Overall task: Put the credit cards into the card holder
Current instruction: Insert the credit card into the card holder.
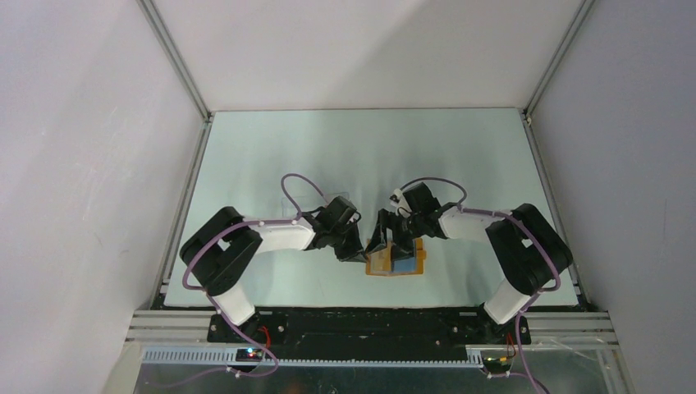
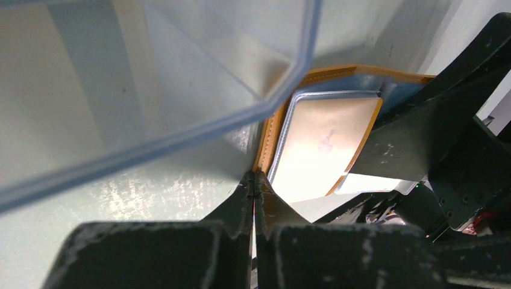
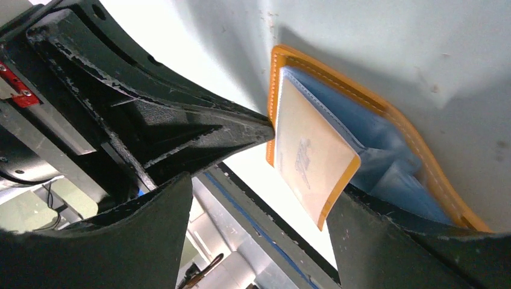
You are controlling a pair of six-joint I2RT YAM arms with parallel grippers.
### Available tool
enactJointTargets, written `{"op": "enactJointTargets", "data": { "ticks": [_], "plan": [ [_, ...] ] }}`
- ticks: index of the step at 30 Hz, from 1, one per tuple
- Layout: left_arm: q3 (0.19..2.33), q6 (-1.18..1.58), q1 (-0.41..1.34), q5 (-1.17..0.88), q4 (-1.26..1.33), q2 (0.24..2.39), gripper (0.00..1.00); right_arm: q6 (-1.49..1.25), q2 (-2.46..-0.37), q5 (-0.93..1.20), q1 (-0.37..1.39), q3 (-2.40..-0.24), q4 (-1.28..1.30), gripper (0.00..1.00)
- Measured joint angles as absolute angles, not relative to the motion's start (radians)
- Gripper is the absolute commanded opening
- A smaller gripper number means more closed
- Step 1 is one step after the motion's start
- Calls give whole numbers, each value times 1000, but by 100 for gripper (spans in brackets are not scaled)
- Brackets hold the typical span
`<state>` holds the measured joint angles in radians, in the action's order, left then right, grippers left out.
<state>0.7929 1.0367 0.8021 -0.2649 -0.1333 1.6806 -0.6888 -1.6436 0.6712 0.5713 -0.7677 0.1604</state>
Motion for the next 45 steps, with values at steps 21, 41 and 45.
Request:
{"op": "enactJointTargets", "data": {
  "ticks": [21, 41, 45],
  "plan": [
    [747, 1074, 819, -272, -71, 1661, 0, -580, -1586, 461, 661, -842, 355, 93],
    [738, 1046, 794, -240, -119, 1568, 37, -450, -1553, 376, 663, -947, 601, 84],
    [733, 1033, 782, -252, -125, 1513, 38, -430, -1554, 371, 649, -947, 613, 66]
  ]
}}
